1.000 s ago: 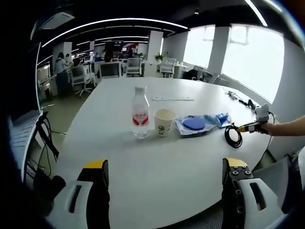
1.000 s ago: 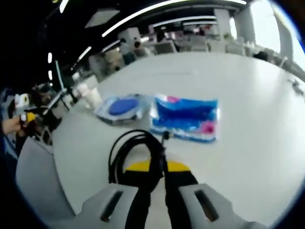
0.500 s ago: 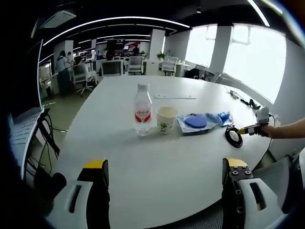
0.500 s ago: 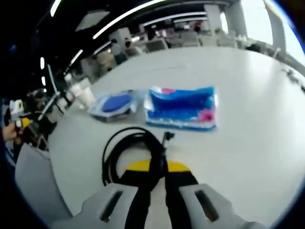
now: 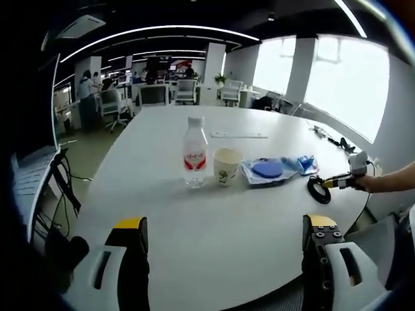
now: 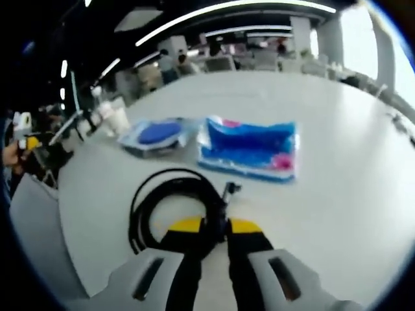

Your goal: Arrange the tabletop items into an orderly group along one side of the table until the central work area is clear of visible clutter.

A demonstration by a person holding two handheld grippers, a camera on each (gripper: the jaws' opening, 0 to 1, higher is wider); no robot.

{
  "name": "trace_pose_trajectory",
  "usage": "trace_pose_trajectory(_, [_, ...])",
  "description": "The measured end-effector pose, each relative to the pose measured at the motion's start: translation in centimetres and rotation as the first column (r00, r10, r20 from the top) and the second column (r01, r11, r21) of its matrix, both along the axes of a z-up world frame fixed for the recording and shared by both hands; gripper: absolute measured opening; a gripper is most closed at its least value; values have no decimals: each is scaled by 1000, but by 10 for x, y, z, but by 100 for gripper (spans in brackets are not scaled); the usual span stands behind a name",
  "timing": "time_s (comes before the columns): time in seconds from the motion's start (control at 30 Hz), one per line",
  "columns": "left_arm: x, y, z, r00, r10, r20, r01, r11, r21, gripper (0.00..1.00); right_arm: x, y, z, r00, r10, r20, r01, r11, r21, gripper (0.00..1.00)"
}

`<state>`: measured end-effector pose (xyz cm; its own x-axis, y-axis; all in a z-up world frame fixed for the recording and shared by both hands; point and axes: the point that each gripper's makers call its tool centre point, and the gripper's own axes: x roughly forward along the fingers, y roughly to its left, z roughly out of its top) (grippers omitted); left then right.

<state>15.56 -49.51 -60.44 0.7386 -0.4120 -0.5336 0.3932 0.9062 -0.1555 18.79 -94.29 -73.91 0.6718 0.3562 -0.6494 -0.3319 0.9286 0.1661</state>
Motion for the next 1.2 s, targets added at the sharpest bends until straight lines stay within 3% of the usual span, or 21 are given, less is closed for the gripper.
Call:
trace_pose_trajectory(0.1, [-2, 0, 1, 1000, 4, 2, -4, 1000, -4, 99, 4, -3, 2, 999, 13, 48, -11, 999, -42, 19])
trace_pose_trajectory(0.13, [-3, -1, 3, 1000, 8, 9, -8, 1000, -5, 99, 9, -6, 7, 995, -3, 97, 8, 999, -47, 27])
trace_pose_trajectory(0.23, [-5, -2, 6, 999, 10, 37, -10, 1000, -10, 99, 10, -7, 15, 989, -30, 143, 31, 1000, -6, 51])
trace_pose_trajectory(0.3, [-3, -2, 8, 998, 4, 57, -4, 1000, -9, 99, 10, -5, 27, 979, -13, 204, 10, 1000, 15, 54])
trace_pose_trajectory(0.33, [-3, -2, 8, 998, 2, 60, -2, 1000, -11, 99, 10, -4, 33, 973, -8, 230, 3, 1000, 22, 60])
trace_pose_trajectory(0.37, [-2, -3, 9, 998, 1, 62, -1, 1000, -11, 99, 10, -3, 41, 963, -2, 268, -4, 1000, 24, 69])
trace_pose_trajectory(0.4, [-1, -3, 9, 998, 0, 63, 1, 1000, -14, 99, 9, -2, 45, 959, 1, 283, -9, 1000, 26, 83])
trace_pose_trajectory(0.47, [1, -3, 8, 999, 1, 53, 0, 1000, -21, 99, 6, -1, 50, 956, 6, 294, -15, 999, 31, 100])
trace_pose_trajectory(0.5, [1, -2, 5, 999, 5, 33, -4, 1000, -30, 99, 3, -4, 50, 958, 2, 287, -10, 1000, 27, 98])
trace_pose_trajectory(1.0, [6, -11, 17, 995, -24, 95, 29, 998, -53, 99, -10, -1, 92, 931, 24, 364, -33, 999, 17, 100])
trace_pose_trajectory(1.2, [4, -5, 20, 995, -17, 99, 24, 997, -73, 99, -25, 1, 107, 926, 39, 376, -44, 999, 5, 100])
